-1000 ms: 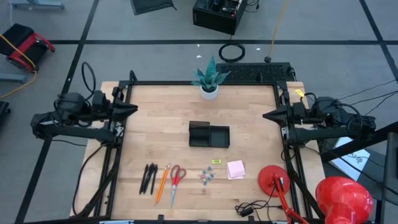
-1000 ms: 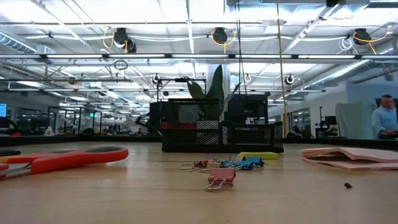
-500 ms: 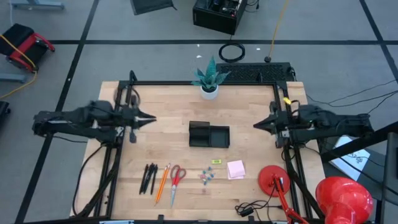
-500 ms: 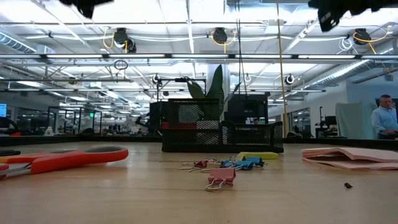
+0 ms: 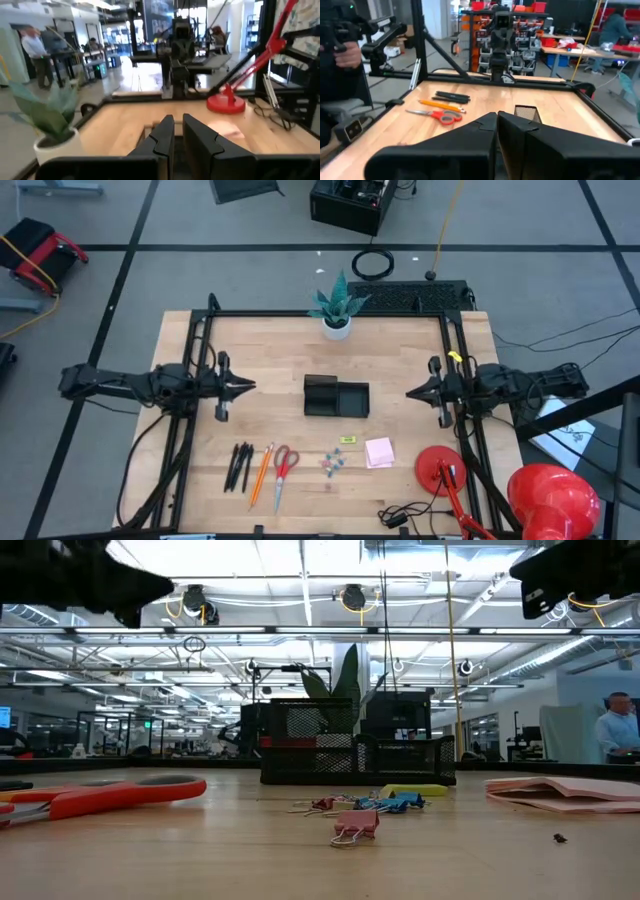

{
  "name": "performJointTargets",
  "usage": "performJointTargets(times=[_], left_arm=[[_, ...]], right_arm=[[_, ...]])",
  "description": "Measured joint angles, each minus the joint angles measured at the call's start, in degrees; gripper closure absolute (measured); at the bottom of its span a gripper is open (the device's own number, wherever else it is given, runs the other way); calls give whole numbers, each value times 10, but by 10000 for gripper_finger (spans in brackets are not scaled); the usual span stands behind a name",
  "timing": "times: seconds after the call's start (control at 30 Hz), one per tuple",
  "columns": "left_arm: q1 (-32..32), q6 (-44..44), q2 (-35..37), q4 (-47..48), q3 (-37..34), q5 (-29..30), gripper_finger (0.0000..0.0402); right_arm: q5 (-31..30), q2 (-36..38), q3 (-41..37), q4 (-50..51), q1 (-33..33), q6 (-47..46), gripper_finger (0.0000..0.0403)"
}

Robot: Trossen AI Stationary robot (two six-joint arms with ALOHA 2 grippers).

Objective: Pick and place office supplies into organizer
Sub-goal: Put the green eraser into the desk organizer

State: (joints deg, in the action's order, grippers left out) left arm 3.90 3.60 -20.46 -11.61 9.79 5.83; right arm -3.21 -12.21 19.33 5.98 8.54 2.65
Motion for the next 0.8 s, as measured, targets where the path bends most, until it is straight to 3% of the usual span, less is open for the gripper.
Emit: performJointTargets(times=[0.17, 0.37, 0.57, 0.8], left_arm=[[0, -4, -11, 6, -27, -43, 355], [12, -38, -31, -7, -51, -130, 355], [45, -68, -50, -51, -72, -129, 355], [65, -74, -72, -55, -74, -88, 355]], right_arm=[[-10, 11, -2, 2, 0, 16, 394], [-110, 10, -2, 1, -1, 56, 394], [-119, 10, -10, -18, -1, 85, 394], [-118, 10, -10, -46, -1, 118, 394]])
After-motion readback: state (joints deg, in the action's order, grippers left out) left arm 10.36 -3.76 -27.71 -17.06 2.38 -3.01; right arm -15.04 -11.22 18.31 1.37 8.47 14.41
